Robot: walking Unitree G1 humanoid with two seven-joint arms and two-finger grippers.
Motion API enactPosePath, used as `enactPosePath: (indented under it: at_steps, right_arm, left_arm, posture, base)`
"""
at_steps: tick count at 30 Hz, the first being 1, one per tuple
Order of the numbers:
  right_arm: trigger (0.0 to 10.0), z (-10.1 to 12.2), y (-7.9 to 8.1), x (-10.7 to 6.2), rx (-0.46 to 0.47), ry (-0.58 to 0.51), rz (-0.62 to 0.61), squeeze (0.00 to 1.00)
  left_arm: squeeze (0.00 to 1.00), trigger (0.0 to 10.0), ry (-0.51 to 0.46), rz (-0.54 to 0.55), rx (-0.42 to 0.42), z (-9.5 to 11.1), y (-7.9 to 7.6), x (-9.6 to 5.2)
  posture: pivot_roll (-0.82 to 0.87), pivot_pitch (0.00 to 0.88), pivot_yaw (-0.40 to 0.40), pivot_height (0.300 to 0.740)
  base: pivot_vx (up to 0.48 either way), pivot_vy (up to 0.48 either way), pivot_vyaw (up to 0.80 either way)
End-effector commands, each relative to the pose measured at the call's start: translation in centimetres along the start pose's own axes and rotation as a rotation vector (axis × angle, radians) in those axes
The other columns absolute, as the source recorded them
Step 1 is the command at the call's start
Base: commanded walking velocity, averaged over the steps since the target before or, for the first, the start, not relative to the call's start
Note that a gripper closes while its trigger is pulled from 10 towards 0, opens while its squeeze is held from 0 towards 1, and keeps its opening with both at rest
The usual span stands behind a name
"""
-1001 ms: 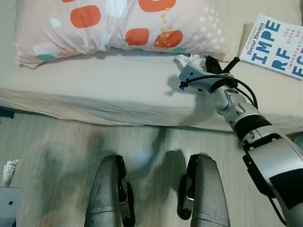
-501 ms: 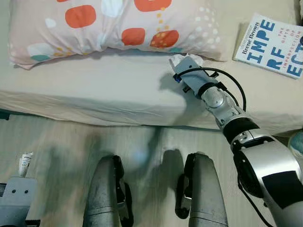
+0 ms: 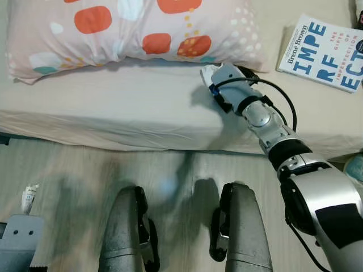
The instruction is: Clean up the room
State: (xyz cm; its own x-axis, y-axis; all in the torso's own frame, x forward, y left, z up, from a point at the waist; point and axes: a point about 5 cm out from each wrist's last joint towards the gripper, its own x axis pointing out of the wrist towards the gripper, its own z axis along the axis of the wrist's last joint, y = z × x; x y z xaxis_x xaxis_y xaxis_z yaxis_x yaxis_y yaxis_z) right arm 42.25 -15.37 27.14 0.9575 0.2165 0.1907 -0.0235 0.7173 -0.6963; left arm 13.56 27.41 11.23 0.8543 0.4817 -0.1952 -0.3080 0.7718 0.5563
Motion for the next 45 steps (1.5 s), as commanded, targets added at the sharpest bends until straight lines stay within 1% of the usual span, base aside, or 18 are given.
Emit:
enactPosePath:
  at_steps: [1,2,3,4,5,7,10,11,12,14,15,16,18,23,27,29,36,45]
  right_arm:
    - [10.0,0.2,0.3,0.0,0.029,-0.012,-0.004,1.00]
    - [10.0,0.2,0.3,0.0,0.029,-0.012,-0.004,1.00]
    - [10.0,0.1,0.1,0.1,0.049,-0.003,-0.030,0.54]
    - [10.0,0.1,0.1,0.1,0.049,-0.003,-0.030,0.54]
    - [10.0,0.0,-0.1,0.1,0.073,0.010,-0.054,0.00]
    - [10.0,0.0,-0.1,0.1,0.073,0.010,-0.054,0.00]
    - [10.0,-1.4,-0.9,-0.3,0.239,0.081,-0.133,0.00]
    - [10.0,-1.4,-0.9,-0.3,0.239,0.081,-0.133,0.00]
    - [10.0,-2.1,-1.2,-0.6,0.324,0.115,-0.157,0.00]
    - [10.0,-2.1,-1.2,-0.6,0.324,0.115,-0.157,0.00]
    - [10.0,-2.9,-1.2,-0.8,0.400,0.149,-0.172,0.00]
    - [10.0,-2.9,-1.2,-0.8,0.400,0.149,-0.172,0.00]
    - [10.0,-4.3,-1.0,-1.4,0.535,0.212,-0.181,0.00]
    - [10.0,-4.9,-0.3,-1.7,0.607,0.240,-0.141,0.00]
    - [10.0,-4.9,0.3,-1.6,0.683,0.227,-0.093,0.00]
    - [10.0,-4.5,0.6,-1.5,0.802,0.192,-0.070,0.00]
    - [10.0,-3.6,0.5,-1.1,0.962,0.129,-0.059,0.00]
    - [10.0,-2.3,0.0,-0.5,1.058,0.056,-0.043,0.00]
  left_arm:
    - [0.00,0.0,0.080,-0.015,0.023,-1.5,-0.2,-0.9]
    - [0.00,0.0,0.080,-0.015,0.023,-1.5,-0.2,-0.9]
    - [0.00,0.0,0.079,-0.018,0.025,-1.4,-0.2,-1.0]
    - [0.00,0.0,0.079,-0.018,0.025,-1.4,-0.2,-1.0]
    - [0.00,0.0,0.080,-0.020,0.026,-1.4,-0.1,-1.2]
    - [0.00,0.0,0.080,-0.020,0.026,-1.4,-0.1,-1.2]
    - [0.00,0.0,0.083,-0.020,0.041,-1.4,0.4,-1.7]
    - [0.00,0.0,0.083,-0.020,0.041,-1.4,0.4,-1.7]
    - [0.00,0.0,0.085,-0.018,0.045,-1.5,0.6,-1.8]
    - [0.00,0.0,0.085,-0.018,0.045,-1.5,0.6,-1.8]
    - [0.00,0.0,0.087,-0.017,0.048,-1.5,0.7,-1.9]
    - [0.00,0.0,0.087,-0.017,0.048,-1.5,0.7,-1.9]
    - [0.00,0.0,0.091,-0.017,0.052,-1.6,0.8,-2.2]
    - [0.00,0.0,0.092,-0.021,0.055,-1.5,0.9,-2.4]
    - [0.00,0.0,0.091,-0.025,0.057,-1.5,0.9,-2.4]
    - [0.00,0.0,0.089,-0.028,0.057,-1.5,0.8,-2.3]
    - [0.00,0.0,0.081,-0.031,0.057,-1.3,0.6,-2.3]
    - [0.00,0.0,0.079,-0.037,0.066,-1.2,0.7,-2.5]
  posture:
    - [0.28,0.708,-0.010,0.570]
    - [0.28,0.708,-0.010,0.570]
    - [0.29,0.715,-0.009,0.570]
    - [0.29,0.715,-0.009,0.570]
    - [0.29,0.718,-0.008,0.570]
    - [0.29,0.718,-0.008,0.570]
    - [0.31,0.725,-0.006,0.570]
    - [0.31,0.725,-0.006,0.570]
    - [0.32,0.729,-0.007,0.570]
    - [0.32,0.729,-0.007,0.570]
    - [0.33,0.731,-0.008,0.570]
    - [0.33,0.731,-0.008,0.570]
    - [0.33,0.732,-0.008,0.570]
    - [0.33,0.743,-0.009,0.570]
    - [0.32,0.744,-0.015,0.570]
    - [0.32,0.744,-0.015,0.570]
    - [0.32,0.746,-0.015,0.570]
    - [0.33,0.751,-0.015,0.570]
  base:
    - [0.000,0.000,0.00]
    - [0.000,0.000,0.00]
    - [0.000,0.000,0.00]
    - [0.000,0.000,0.00]
    - [0.000,0.000,0.00]
    - [0.000,0.000,0.00]
    - [0.000,0.000,0.00]
    - [0.000,0.000,0.00]
    - [0.000,0.000,0.00]
    - [0.000,0.000,0.00]
    - [0.000,0.000,0.00]
    - [0.000,0.000,0.00]
    - [0.000,0.000,0.00]
    - [0.000,0.000,0.00]
    - [0.000,0.000,0.00]
    - [0.000,0.000,0.00]
    - [0.000,0.000,0.00]
    - [0.000,0.000,0.00]
